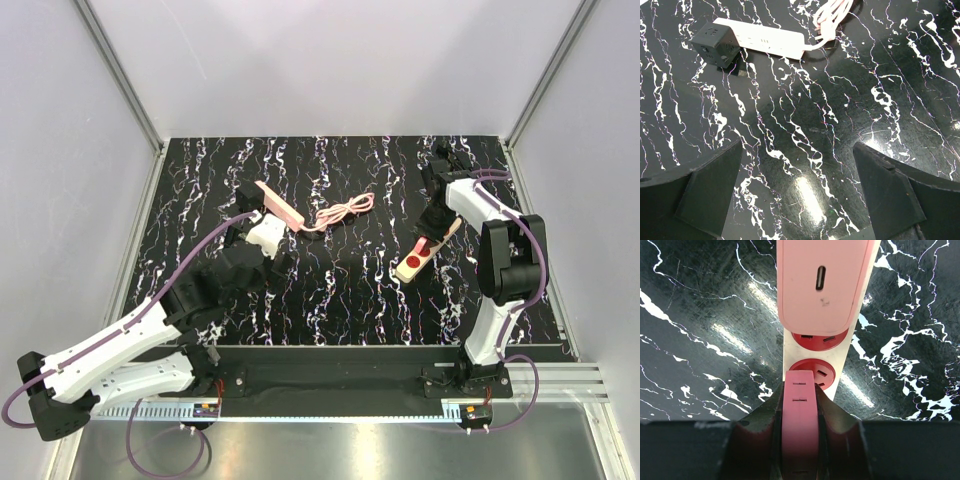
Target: Insert the plug
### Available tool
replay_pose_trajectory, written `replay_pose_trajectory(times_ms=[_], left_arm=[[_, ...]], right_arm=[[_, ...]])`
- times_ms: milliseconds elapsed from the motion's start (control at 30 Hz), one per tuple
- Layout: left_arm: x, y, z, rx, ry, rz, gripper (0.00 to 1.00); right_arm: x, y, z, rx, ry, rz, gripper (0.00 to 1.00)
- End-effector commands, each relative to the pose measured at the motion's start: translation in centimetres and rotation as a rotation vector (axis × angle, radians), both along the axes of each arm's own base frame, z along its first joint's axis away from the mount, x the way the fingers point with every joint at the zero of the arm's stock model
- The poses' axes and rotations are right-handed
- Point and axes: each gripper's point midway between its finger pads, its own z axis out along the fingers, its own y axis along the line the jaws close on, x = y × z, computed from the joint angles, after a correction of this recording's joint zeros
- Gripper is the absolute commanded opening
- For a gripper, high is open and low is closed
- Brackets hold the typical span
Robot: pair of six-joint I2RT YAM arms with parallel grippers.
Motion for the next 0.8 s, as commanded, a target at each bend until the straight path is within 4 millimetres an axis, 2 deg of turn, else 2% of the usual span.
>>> replay_pose_trajectory(times_ms=[0, 367, 633, 767], left_arm=[[0.3, 0.2, 0.6, -0.012, -0.025, 0.020, 0.99], [0.3, 0.2, 0.6, -0.010, -0.024, 0.022, 0.99], [0.3, 0.3, 0.6, -0.011, -0.027, 0.024, 0.99], [0.3, 0.3, 0.6, -0.012, -0.028, 0.025, 0.99]], right_arm=[[0.2, -0.8, 0.4, -0.029, -0.033, -0.033, 0.00], [-0.7, -1.4, -0.2, -0.058, -0.018, -0.078, 0.00], [0.8, -1.5, 1.6, -0.060, -0.060, -0.090, 0.00], [0.7, -1.1, 0.8, -0.038, -0.045, -0.098, 0.00]])
